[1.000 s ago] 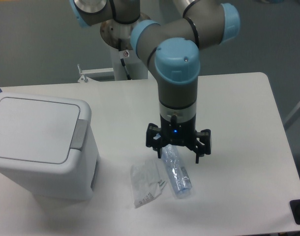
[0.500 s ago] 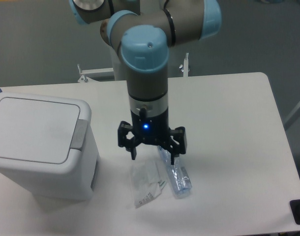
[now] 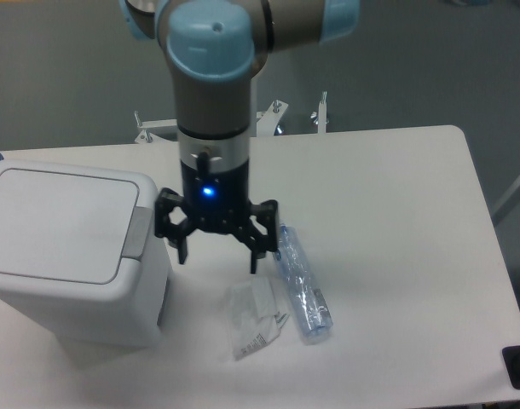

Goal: Open the trash can
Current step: 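Lower the gripper onto the grey lid button of the trash can, then press down on the lid button so the lid flips open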

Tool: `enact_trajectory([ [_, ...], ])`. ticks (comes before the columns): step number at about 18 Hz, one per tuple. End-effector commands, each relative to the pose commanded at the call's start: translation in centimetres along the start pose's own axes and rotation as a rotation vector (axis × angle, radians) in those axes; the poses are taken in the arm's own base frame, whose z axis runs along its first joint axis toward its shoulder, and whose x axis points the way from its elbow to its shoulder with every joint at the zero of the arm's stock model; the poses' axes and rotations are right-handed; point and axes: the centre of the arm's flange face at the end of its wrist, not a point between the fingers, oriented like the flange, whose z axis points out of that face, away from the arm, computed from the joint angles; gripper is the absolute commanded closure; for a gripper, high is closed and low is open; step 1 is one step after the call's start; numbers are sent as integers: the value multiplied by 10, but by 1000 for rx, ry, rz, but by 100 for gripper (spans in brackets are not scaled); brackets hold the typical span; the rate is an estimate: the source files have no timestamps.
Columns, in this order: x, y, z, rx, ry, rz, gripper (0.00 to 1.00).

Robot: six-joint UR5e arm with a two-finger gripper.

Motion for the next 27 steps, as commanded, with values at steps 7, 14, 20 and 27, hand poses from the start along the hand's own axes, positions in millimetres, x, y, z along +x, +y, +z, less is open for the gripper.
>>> enact_trajectory([
  [7, 13, 11, -1, -9, 10, -14, 0],
  [14, 21, 20, 14, -38, 17, -6, 0],
  [20, 20, 17, 11, -29, 14, -3, 0],
  [27, 20, 17, 15, -35, 15, -4, 0],
])
